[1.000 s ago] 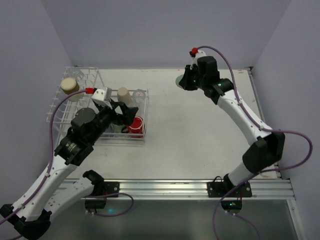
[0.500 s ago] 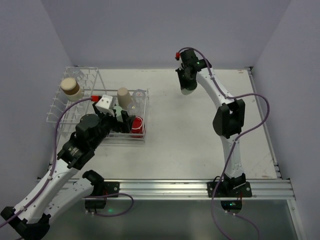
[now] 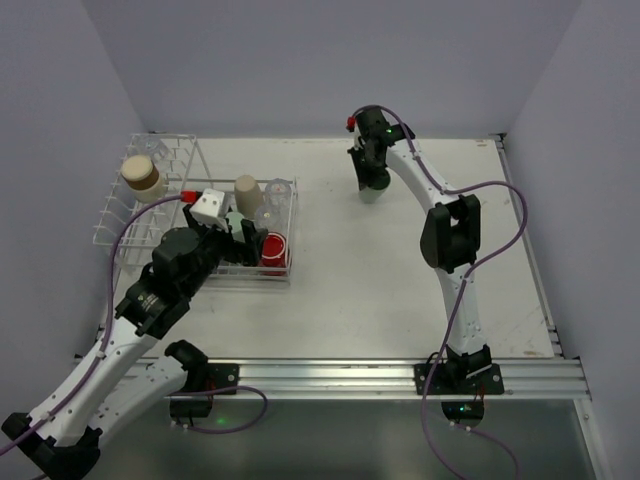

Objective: Unload the cups from the dish rack

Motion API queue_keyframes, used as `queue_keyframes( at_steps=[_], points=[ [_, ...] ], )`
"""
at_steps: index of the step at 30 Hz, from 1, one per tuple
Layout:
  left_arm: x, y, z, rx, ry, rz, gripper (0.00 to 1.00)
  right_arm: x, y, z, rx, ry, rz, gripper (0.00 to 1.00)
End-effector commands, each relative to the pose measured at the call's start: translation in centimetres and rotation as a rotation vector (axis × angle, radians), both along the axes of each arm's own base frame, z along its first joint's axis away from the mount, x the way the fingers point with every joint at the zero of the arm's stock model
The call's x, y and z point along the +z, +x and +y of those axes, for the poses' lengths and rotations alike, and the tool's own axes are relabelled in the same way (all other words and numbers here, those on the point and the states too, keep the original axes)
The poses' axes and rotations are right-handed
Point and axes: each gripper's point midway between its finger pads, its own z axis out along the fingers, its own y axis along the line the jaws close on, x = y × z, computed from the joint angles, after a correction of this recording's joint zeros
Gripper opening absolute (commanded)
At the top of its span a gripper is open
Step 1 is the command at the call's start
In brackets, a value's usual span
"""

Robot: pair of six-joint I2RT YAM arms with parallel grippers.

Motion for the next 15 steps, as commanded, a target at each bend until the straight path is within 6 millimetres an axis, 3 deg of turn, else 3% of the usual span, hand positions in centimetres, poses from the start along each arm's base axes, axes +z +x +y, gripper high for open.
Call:
queue_keyframes(
  at_steps=[1,9,11,13,15],
  points=[
    [2.6,0.6,1.6,0.078,0.004,-0.080,1.00,0.7,-0.4,0.4,0.120,-0.008,-0.001,0.17],
    [4.0,1.1,2.5,0.148,-0.006,-0.063,1.00,1.9,0.2,0.9,0.138,0.017,-0.051,0.27],
    [5.5,1.2,3.0,0.179,-0.027,-0.080,1.00,3.7,0.3,1.4,0.141,0.052,-0.091,0.30],
    [6.7,1.4,3.4,0.217,-0.048,-0.089,1.00,5.2,0.5,2.1,0.144,0.094,-0.127,0.39],
    [9.0,1.7,4.1,0.268,-0.075,-0.120,1.00,8.2,0.6,2.7,0.153,0.134,-0.205,0.52]
  ],
)
